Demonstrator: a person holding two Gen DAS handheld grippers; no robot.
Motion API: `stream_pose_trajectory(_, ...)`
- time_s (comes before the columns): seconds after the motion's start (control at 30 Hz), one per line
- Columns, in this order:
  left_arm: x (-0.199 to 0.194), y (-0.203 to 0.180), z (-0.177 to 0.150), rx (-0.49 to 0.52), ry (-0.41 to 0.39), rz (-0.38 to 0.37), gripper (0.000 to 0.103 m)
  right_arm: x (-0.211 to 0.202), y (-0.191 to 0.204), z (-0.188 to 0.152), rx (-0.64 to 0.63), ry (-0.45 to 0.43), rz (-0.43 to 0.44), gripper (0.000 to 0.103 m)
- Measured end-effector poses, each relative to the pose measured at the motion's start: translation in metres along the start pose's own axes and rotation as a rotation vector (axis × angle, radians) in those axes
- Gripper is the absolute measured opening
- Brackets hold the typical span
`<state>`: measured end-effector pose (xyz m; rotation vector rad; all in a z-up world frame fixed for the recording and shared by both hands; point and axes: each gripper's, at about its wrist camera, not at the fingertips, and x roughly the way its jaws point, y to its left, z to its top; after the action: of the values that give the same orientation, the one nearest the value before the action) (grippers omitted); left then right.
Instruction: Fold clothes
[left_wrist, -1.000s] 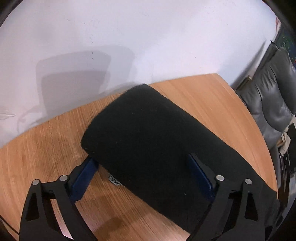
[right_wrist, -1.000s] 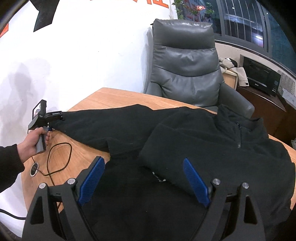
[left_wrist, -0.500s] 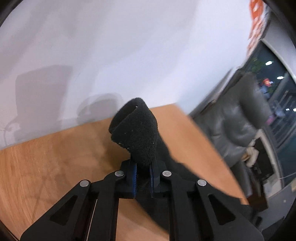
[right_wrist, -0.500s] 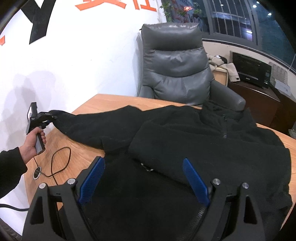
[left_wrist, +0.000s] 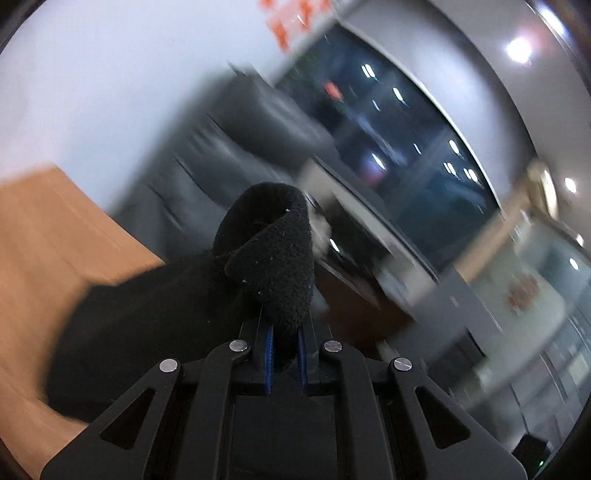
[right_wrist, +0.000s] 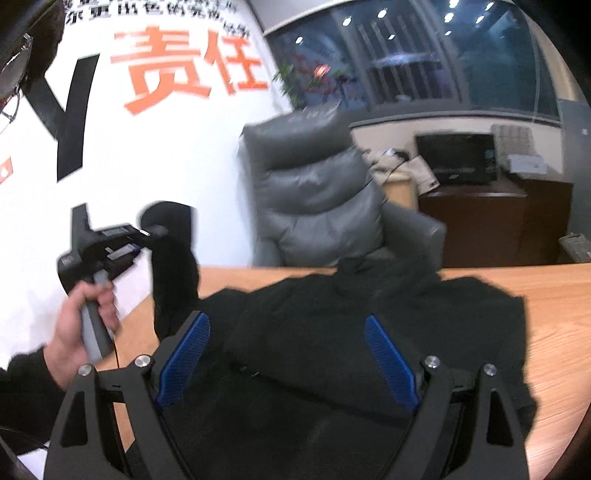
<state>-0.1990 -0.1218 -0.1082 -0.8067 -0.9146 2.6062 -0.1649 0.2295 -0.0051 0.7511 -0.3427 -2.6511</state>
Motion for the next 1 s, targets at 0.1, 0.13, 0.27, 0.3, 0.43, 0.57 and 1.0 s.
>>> stream_pose_trajectory(0.1,0.058,-0.053,-0.054,0.034,0.116,-0.046,0.008,-0.028,-0.033,0.006,0.023,-0.037,-0.044,0.09)
stream_pose_trajectory(0.13,0.075,-0.068,-0.073,0.045,0.149,-0.056,0.008,-0.036,-0.045,0.007,0.029,-0.044,-0.06,0.09)
stream_pose_trajectory(0.27,0.127,-0.113,-0.136,0.105,0.27,-0.079,0.008,-0.055,-0.092,0.005,0.059,-0.043,-0.12,0.09)
stream_pose_trajectory(0.3,0.138,-0.123,-0.153,0.121,0.31,-0.085,0.009,-0.056,-0.105,0.003,0.078,-0.038,-0.126,0.09)
stream_pose_trajectory(0.43,0.143,-0.164,-0.203,0.238,0.401,-0.05,0.018,-0.041,-0.155,-0.008,0.183,0.013,-0.103,0.092)
stream_pose_trajectory(0.57,0.102,-0.177,-0.197,0.34,0.37,-0.08,0.038,-0.007,-0.194,-0.022,0.274,0.091,-0.053,0.099)
stream_pose_trajectory(1.0,0.015,-0.02,-0.124,0.302,0.284,0.269,0.084,0.116,-0.218,-0.057,0.342,0.309,-0.058,0.088)
